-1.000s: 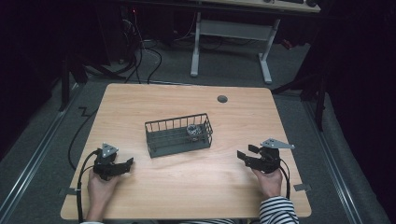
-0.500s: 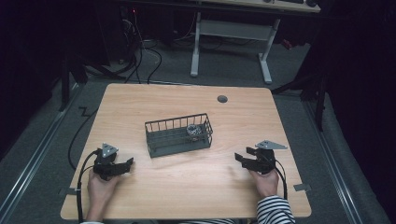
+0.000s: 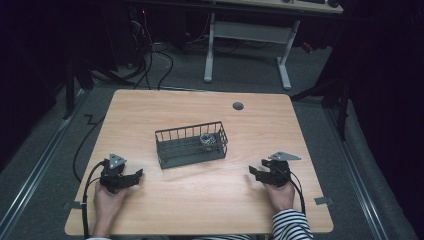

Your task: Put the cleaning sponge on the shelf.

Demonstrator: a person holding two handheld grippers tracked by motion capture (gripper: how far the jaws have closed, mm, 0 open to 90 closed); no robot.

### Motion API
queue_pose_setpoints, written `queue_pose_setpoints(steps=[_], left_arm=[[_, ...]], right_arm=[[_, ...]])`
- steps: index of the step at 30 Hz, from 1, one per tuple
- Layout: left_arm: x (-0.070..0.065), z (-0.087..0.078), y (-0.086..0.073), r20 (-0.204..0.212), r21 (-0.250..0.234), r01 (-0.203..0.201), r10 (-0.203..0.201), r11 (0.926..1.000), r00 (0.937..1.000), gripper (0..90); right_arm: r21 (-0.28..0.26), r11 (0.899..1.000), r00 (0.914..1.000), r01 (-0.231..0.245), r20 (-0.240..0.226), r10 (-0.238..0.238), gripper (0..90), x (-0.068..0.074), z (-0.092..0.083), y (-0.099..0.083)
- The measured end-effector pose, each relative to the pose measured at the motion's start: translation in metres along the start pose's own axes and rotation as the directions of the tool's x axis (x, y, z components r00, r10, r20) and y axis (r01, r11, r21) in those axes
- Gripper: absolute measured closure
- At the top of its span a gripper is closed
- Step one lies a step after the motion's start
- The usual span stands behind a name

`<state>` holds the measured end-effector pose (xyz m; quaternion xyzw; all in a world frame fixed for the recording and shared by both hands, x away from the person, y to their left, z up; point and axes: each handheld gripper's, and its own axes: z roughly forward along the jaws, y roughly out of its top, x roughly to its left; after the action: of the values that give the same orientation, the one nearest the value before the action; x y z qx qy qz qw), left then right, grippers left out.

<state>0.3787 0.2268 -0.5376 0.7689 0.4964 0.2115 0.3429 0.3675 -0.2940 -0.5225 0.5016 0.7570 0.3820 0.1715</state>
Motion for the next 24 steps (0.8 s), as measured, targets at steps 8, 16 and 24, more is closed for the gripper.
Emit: queue_pose_setpoints(steps=[8,16,24], left_arm=[[0.0,0.0,0.0,0.0,0.0,0.0,0.0,1.0,1.0,22.7],[0.0,0.0,0.0,-0.001,0.0,0.0,0.0,1.0,1.0,22.7],[0.0,0.0,0.0,-0.001,0.0,0.0,0.0,1.0,1.0,22.7]], right_arm=[[0.016,1.0,0.9996,0.013,0.023,-0.013,34.5,0.001,0.006,-0.001],[0.032,0.999,0.9993,0.021,0.03,-0.022,34.0,0.002,0.009,-0.002],[0.033,0.998,0.9981,0.045,0.04,-0.047,33.1,0.005,0.011,-0.002]])
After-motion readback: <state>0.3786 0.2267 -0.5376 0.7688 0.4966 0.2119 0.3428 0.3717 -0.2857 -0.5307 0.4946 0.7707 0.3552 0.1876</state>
